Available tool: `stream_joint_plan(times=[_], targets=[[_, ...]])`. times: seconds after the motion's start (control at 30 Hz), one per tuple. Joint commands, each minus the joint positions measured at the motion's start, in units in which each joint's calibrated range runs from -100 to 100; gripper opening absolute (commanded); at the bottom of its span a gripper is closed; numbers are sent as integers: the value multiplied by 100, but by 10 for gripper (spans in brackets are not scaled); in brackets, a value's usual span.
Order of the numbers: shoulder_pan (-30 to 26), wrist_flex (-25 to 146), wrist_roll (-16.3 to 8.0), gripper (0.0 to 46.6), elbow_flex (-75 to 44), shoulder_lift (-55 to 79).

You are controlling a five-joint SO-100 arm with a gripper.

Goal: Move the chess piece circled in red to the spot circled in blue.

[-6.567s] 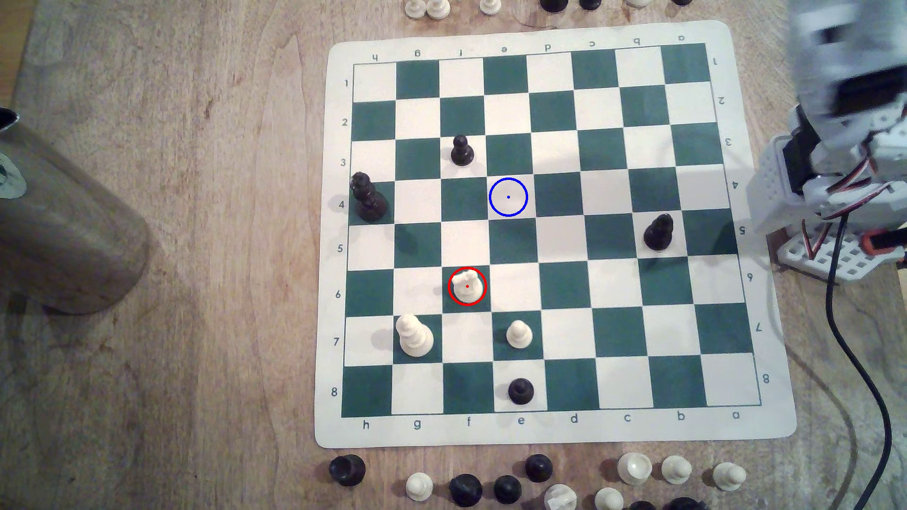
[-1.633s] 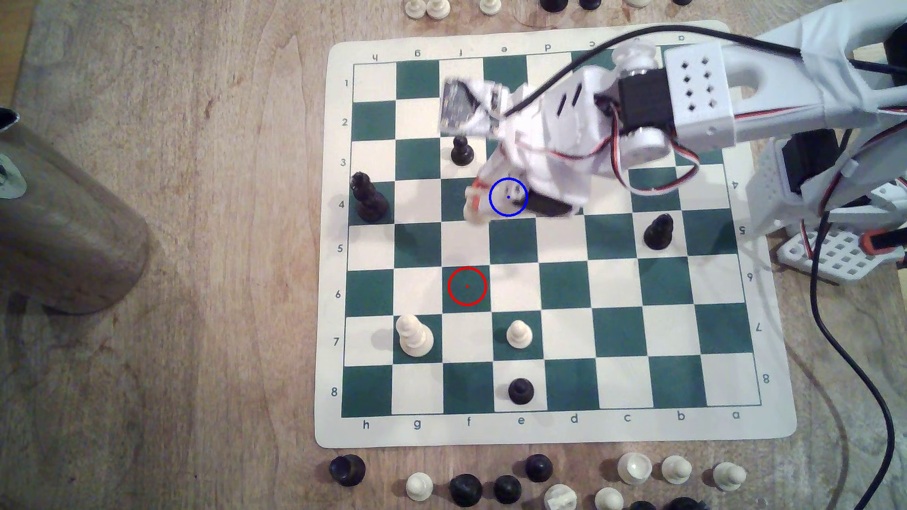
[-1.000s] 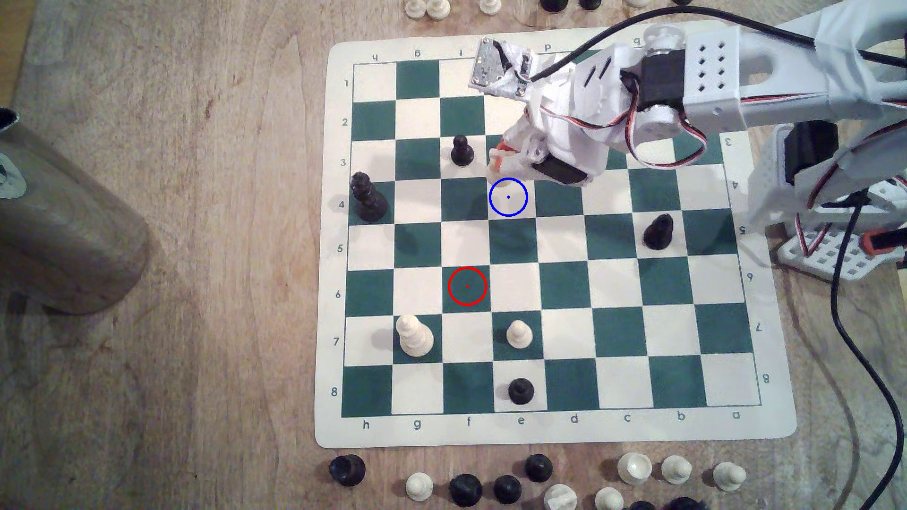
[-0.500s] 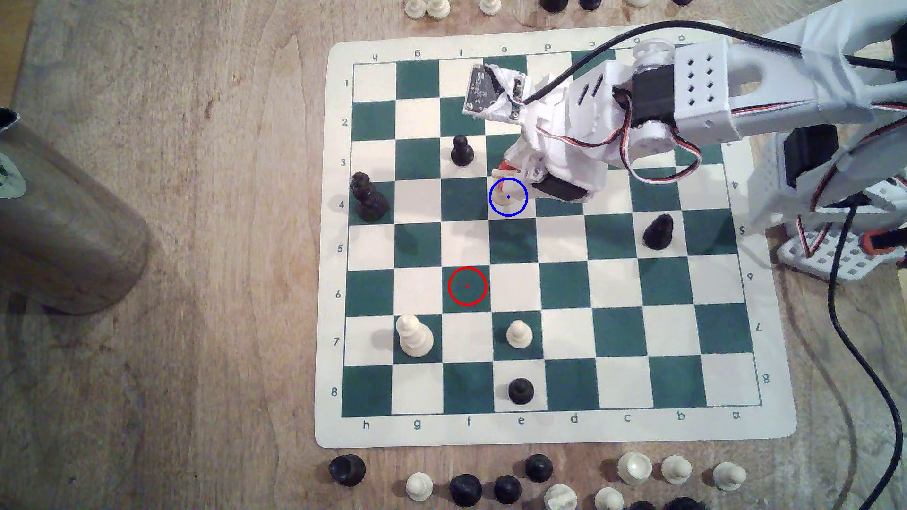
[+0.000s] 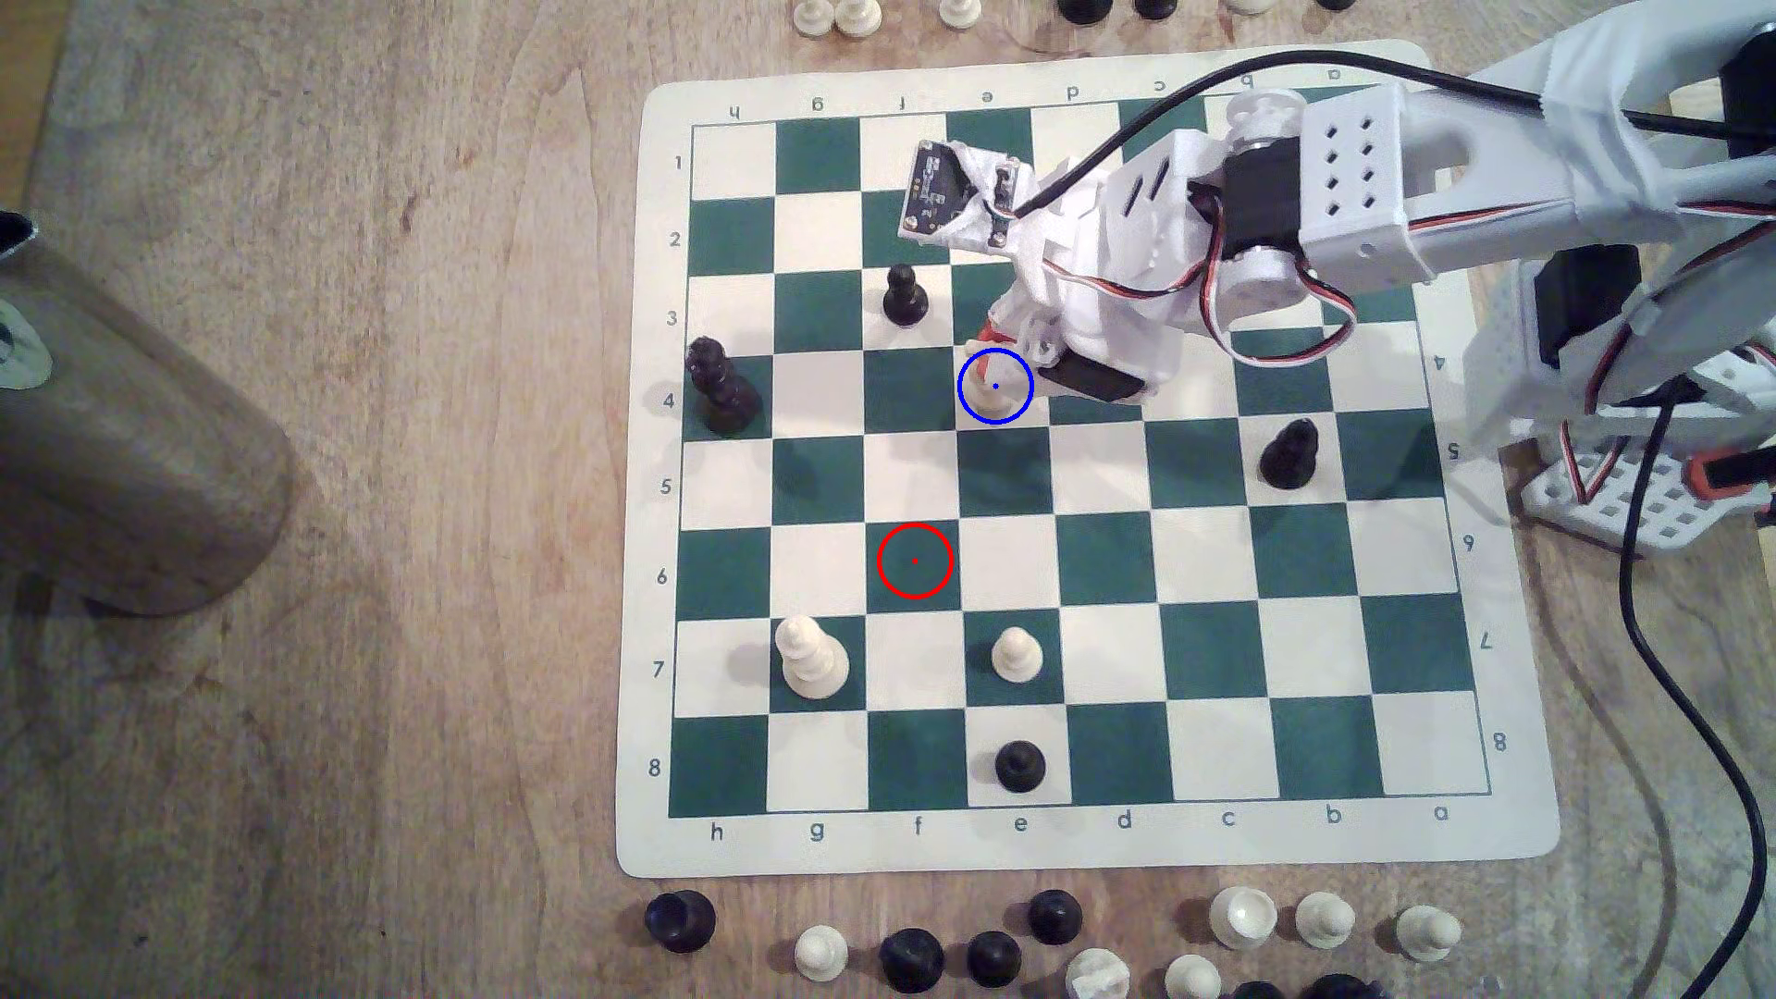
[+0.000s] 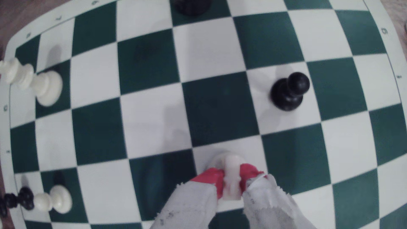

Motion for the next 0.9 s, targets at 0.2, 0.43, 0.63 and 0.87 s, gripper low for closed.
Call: stream_joint_plan(times=[0.2, 0.43, 0.63, 0.87], targets=[[49, -60, 73, 3, -41, 80], [49, 63, 151, 302, 58, 63], [57, 309, 176, 342, 140, -150], [26, 923, 147, 346, 185, -846]])
